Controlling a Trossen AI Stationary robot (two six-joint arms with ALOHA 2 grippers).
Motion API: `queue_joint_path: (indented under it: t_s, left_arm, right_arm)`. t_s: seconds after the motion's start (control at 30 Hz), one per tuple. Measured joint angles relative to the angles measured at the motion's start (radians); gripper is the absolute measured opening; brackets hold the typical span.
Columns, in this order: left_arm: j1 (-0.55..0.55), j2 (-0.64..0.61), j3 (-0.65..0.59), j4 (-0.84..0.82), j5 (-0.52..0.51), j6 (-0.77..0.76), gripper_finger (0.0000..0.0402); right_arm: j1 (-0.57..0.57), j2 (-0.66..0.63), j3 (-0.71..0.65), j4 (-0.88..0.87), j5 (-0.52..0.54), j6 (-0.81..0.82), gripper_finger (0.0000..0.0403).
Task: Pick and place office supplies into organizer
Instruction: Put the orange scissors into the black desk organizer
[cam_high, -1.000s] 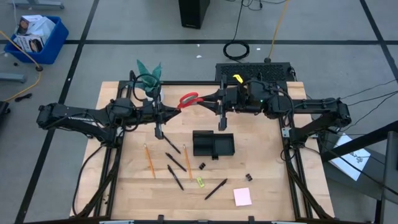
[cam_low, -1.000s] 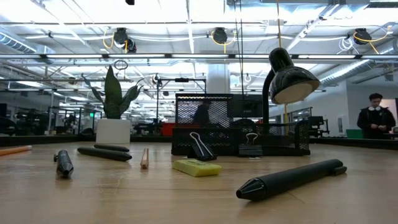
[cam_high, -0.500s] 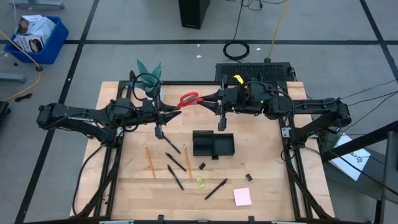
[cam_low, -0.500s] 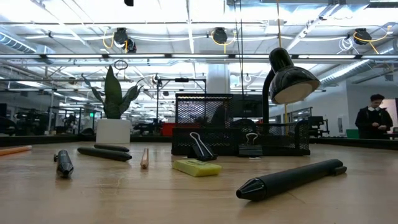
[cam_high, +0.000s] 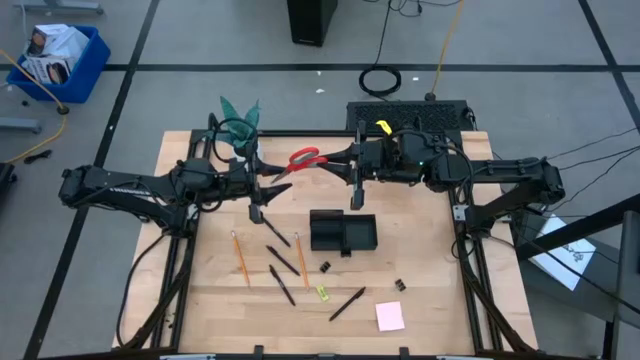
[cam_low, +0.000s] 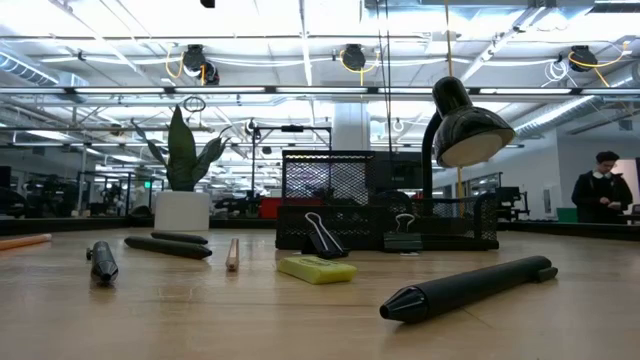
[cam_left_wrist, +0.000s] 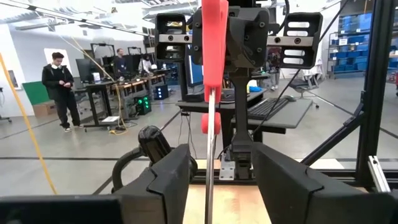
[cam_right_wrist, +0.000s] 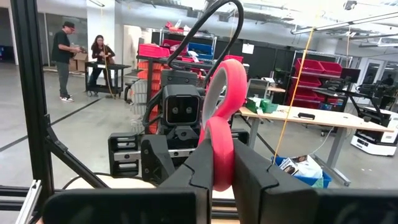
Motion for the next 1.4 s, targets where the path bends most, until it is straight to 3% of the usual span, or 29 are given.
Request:
queue_joint_path:
  t_s: [1.4]
  left_arm:
    - [0.014, -0.026, 0.001, -0.034, -0.052, 0.023, 0.0184]
  right_arm:
    - [0.0, 0.0, -0.001, -0.045, 0.031, 0.008, 0.0025]
